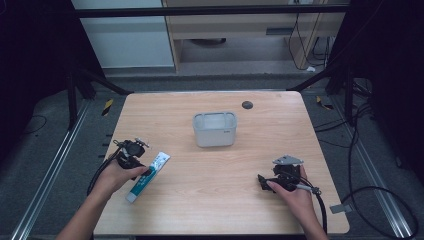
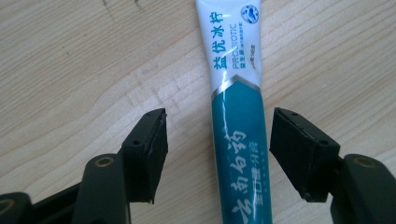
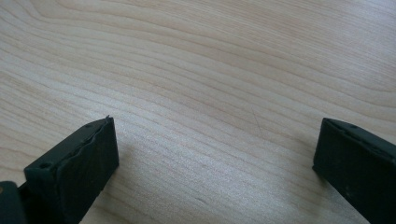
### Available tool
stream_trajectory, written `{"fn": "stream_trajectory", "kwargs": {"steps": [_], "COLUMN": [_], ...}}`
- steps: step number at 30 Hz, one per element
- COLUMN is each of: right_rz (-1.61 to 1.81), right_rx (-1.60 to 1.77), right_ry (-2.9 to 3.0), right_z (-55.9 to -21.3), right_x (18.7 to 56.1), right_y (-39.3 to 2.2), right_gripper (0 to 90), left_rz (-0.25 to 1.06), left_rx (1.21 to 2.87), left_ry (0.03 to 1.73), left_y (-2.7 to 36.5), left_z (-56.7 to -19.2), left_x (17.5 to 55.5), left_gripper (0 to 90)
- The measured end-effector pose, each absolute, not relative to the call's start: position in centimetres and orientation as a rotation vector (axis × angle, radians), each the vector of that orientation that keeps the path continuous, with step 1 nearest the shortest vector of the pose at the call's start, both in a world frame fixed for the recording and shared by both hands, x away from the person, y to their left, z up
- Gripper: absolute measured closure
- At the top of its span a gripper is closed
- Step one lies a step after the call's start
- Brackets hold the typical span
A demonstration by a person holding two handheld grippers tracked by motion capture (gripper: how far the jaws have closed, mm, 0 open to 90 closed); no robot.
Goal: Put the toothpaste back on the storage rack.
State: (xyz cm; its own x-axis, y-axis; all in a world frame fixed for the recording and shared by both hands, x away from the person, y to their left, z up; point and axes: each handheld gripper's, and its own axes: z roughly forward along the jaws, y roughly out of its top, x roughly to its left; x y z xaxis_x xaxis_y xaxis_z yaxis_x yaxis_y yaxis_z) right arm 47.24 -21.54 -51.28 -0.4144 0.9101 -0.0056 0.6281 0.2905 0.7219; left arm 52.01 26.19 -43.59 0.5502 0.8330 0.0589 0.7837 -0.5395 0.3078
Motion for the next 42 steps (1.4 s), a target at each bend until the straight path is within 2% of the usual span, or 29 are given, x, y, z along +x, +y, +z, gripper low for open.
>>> {"fn": "stream_trajectory", "kwargs": {"steps": [9,17,42], "right_rz": [0.911,0.911,0.914], "right_rx": [1.378,1.378,1.376], "right_ry": [2.147,2.147,2.149], "right_z": [-51.3,-51.3,-51.3], "right_x": [47.2,47.2,47.2], "right_y": [-21.5,-21.5,-21.6], "right_gripper": [0.4,0.4,0.4], "left_rz": [0.286,0.286,0.243], "left_rx": [2.535,2.55,2.509], "left_ry": [1.362,1.39,1.423], "left_y": [24.4,23.7,24.2], "left_z": [-44.6,-45.7,-46.3], "left_x": [52.9,53.2,53.6], "left_gripper": [37.1,41.4,55.2]}}
